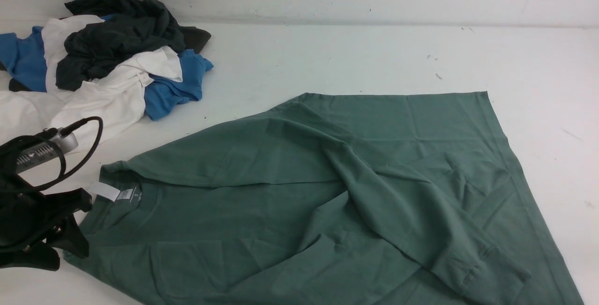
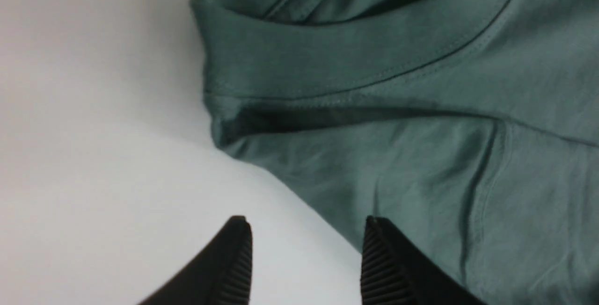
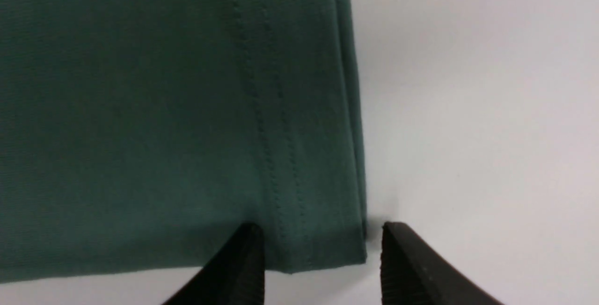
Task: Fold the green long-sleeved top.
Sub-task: Use both arms simultaneously to clamp the lower edge of the clothing fabric
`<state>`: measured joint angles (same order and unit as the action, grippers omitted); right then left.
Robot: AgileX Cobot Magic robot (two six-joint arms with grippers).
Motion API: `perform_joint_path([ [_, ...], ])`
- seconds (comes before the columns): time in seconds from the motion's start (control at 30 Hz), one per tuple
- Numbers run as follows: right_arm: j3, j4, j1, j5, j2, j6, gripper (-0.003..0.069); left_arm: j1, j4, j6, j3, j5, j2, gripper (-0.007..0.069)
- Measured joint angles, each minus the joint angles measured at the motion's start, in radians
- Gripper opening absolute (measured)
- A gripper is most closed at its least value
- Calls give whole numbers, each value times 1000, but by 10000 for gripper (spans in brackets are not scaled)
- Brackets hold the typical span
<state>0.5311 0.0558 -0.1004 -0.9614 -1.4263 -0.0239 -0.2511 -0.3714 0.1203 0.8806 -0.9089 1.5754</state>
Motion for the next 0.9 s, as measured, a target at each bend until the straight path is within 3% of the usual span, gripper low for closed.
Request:
perform_joint_path([
  [0.3,3,8,0,23,-24,0,328,36,48,-6,0,41,0,304],
  [0.53,3,11,0,22,-24,0,328,36,115,-83,0,55,0,304],
  [0.9,6,45,0,23,-24,0,328,41,92,-99,0,74,100,304],
])
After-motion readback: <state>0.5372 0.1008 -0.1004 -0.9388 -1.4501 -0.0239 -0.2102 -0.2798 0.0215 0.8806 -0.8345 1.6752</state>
